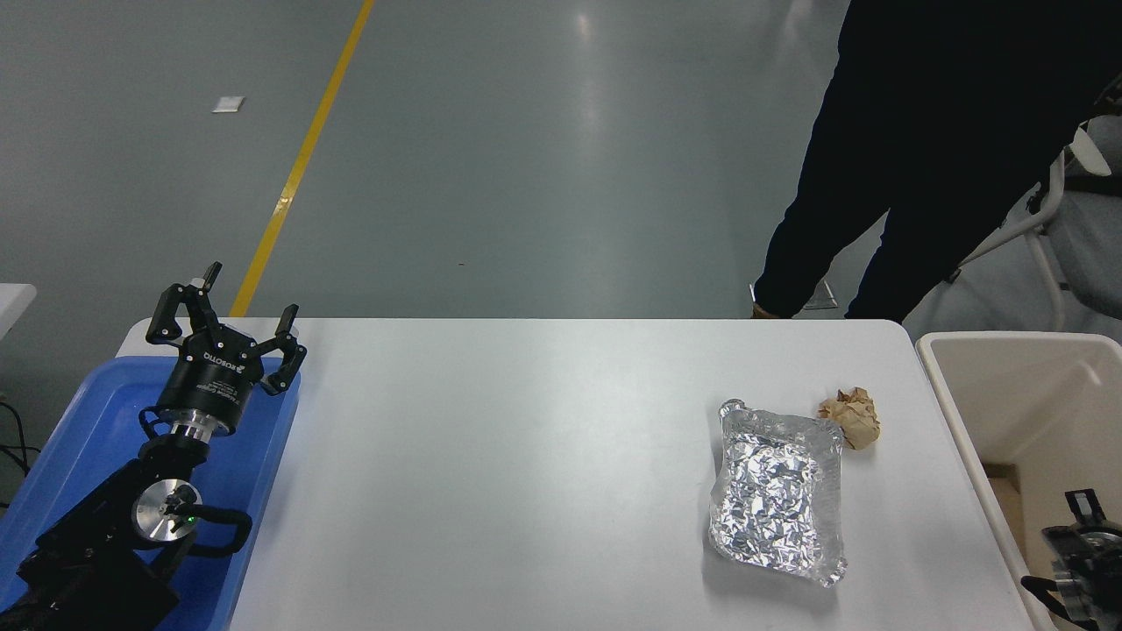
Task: Pick up foil plate and place in dustbin
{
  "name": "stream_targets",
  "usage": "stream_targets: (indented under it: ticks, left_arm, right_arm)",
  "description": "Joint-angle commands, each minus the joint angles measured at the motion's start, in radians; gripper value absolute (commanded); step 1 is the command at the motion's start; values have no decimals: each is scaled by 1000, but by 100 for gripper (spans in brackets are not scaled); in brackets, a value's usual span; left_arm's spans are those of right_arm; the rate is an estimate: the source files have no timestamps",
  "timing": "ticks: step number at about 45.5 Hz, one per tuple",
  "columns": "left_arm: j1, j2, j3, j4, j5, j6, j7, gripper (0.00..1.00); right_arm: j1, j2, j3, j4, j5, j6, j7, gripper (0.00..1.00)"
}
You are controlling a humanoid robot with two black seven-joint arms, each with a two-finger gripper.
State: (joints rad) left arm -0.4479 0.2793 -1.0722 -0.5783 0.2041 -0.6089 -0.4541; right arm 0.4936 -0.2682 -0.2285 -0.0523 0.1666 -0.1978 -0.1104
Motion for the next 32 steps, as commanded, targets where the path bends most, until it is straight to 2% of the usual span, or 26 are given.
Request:
stream_targets:
  ticks: [1, 14, 15, 18, 19, 20, 24, 25, 27, 28, 32]
  left_arm:
    - [0, 0, 0, 0, 0, 0, 0, 98]
    - [0, 0, 0, 0, 0, 0, 0, 98]
    - [0, 0, 0, 0, 0, 0, 0, 98]
    - [0, 0, 0, 0, 0, 0, 0, 98]
    - [0, 0, 0, 0, 1, 0, 0, 98]
    - [0, 0, 0, 0, 2, 0, 0, 98]
    - [0, 0, 2, 0, 0, 0, 0, 98]
    - [0, 0, 0, 0, 1, 0, 0, 98]
    - [0, 0, 2, 0, 0, 0, 0, 98]
    - [0, 0, 0, 0, 0, 0, 0, 98]
    - [0, 0, 2, 0, 0, 0, 0, 98]
  right_arm:
    - [5, -3, 0, 5, 1, 0, 0, 0]
    - [17, -6, -2, 8, 1, 0, -2, 0]
    - [22, -6, -3, 8, 1, 0, -2, 8]
    - [45, -20, -8, 8, -1, 0, -2, 45]
    - [60, -38, -26, 9, -1, -2, -2, 65]
    - [71, -49, -38, 9, 1, -3, -2, 71]
    - [121, -88, -123, 37, -1, -3, -2, 76]
    - [137, -100, -147, 48, -1, -5, -2, 80]
    - [164, -129, -192, 66, 1, -5, -2, 97]
    - [180, -143, -208, 74, 1, -5, -2, 100]
    - [246, -192, -268, 135, 1, 3, -2, 100]
